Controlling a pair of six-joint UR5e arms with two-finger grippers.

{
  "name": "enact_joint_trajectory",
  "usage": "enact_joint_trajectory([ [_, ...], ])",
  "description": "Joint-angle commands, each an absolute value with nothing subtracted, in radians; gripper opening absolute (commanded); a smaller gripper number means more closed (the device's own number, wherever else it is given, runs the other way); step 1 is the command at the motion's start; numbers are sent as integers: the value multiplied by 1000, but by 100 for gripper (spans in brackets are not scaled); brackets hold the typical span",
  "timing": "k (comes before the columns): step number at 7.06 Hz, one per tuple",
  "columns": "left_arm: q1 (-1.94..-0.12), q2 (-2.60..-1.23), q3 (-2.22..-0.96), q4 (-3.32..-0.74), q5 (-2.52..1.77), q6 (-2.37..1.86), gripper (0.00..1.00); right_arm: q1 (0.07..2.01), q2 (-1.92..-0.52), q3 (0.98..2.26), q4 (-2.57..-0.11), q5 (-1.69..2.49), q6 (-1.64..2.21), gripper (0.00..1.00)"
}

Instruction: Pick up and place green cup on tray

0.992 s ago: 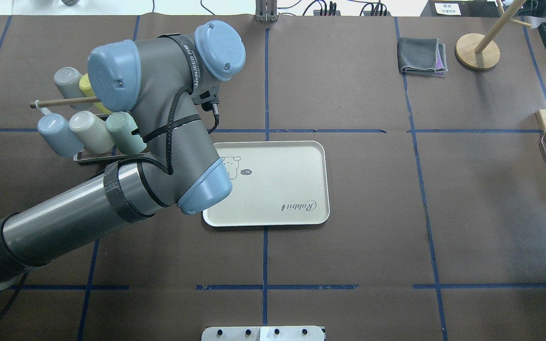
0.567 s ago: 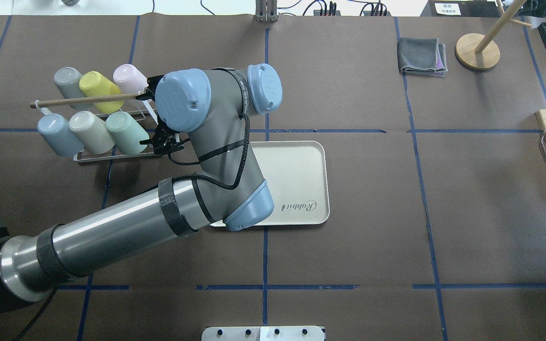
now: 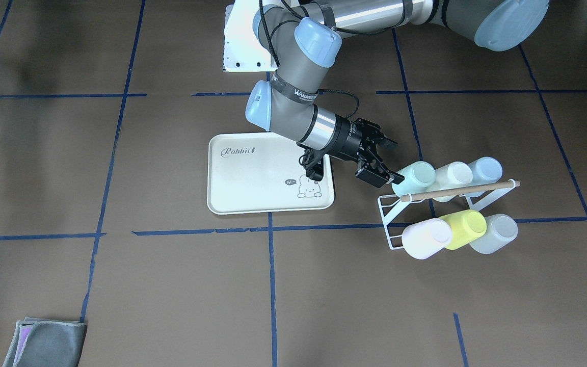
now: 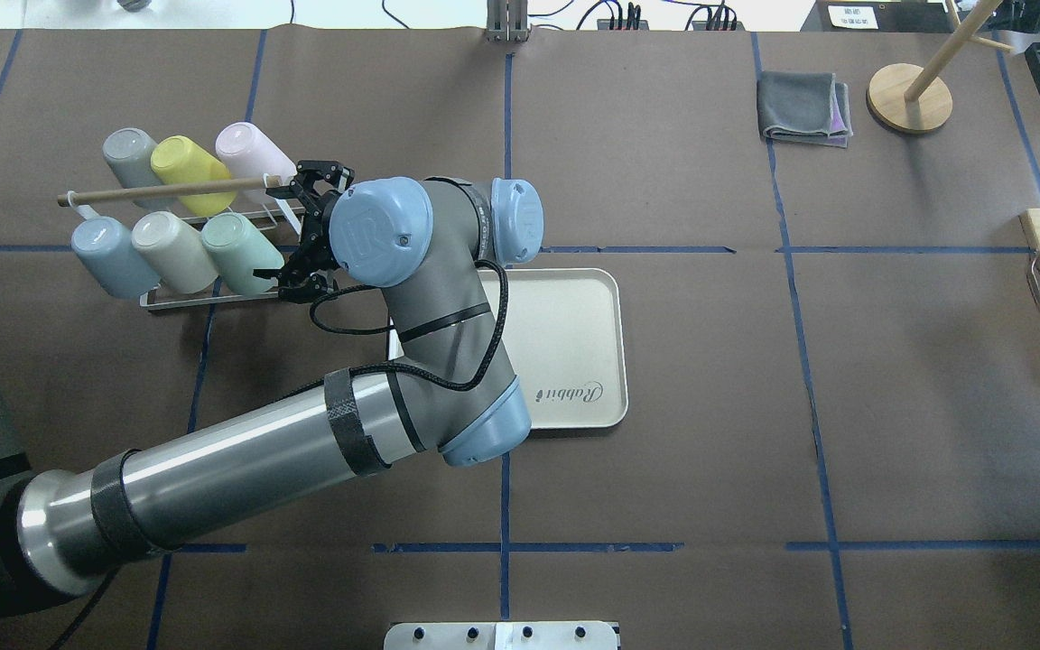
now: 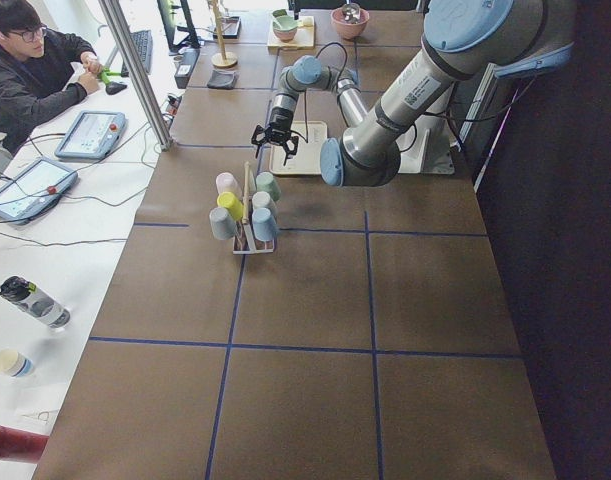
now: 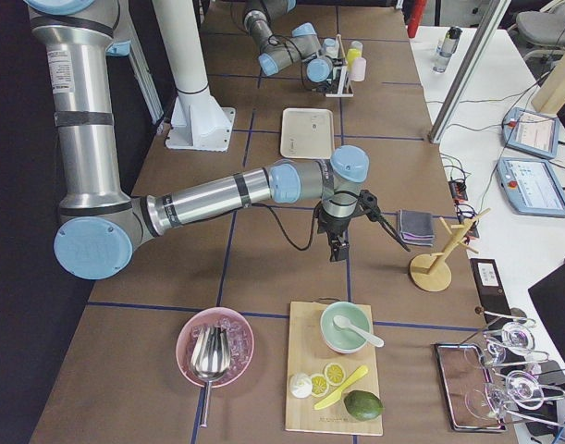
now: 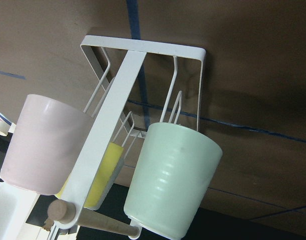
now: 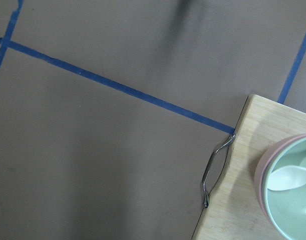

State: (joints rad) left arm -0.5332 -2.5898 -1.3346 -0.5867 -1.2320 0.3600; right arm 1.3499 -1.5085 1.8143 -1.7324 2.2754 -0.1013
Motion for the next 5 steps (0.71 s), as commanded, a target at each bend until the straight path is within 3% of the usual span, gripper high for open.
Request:
enact_joint_trajectory([
  [1, -531, -2550, -1336, -592, -1221, 373, 100, 1350, -1511, 1815, -1733, 2279, -101, 100],
  [5, -517, -2531, -1333, -607, -1223, 368, 100, 1350, -1528, 1822, -1732, 2316, -103, 100],
])
